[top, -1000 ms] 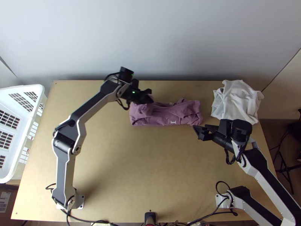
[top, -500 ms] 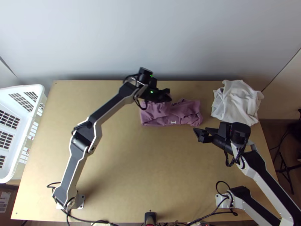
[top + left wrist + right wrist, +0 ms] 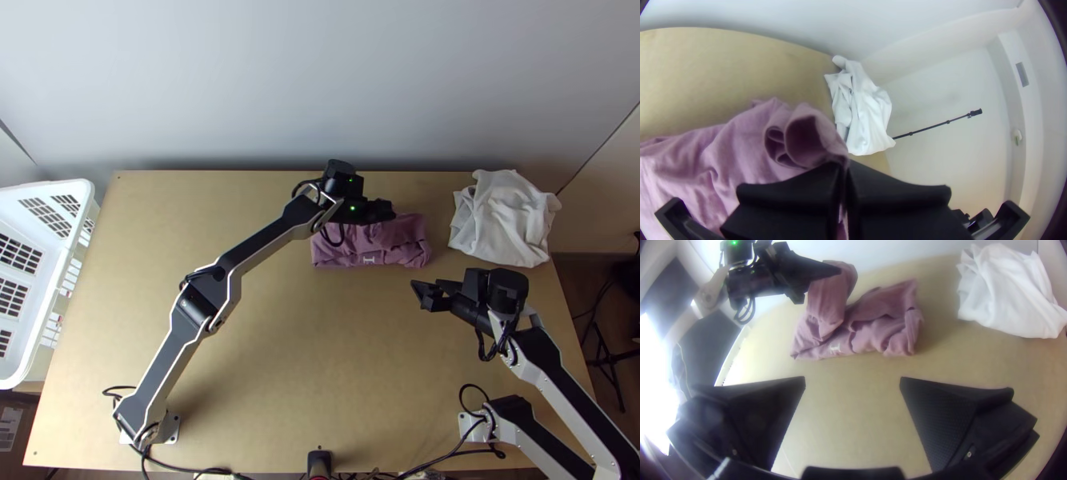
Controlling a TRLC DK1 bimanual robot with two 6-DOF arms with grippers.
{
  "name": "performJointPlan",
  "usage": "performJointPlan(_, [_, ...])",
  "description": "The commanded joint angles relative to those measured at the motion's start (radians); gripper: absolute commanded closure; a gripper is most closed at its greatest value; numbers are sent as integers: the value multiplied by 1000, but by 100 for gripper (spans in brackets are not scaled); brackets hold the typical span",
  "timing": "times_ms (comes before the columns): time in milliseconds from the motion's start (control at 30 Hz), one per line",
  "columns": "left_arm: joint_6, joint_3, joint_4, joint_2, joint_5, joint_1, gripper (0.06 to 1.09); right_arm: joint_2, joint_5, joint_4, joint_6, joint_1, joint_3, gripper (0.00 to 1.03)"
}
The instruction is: Fold the t-shirt
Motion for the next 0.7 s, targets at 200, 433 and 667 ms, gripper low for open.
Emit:
performJointPlan(200, [-64, 27, 75, 23, -50, -52, 10, -15, 0, 19, 7, 9, -60, 4])
performJointPlan(433, [-180, 29, 127, -71, -51, -35, 10, -11, 0, 47, 16, 21, -70, 4])
performJointPlan(667, [-122, -8, 39, -85, -54, 26, 10, 31, 8, 119, 59, 49, -63, 4])
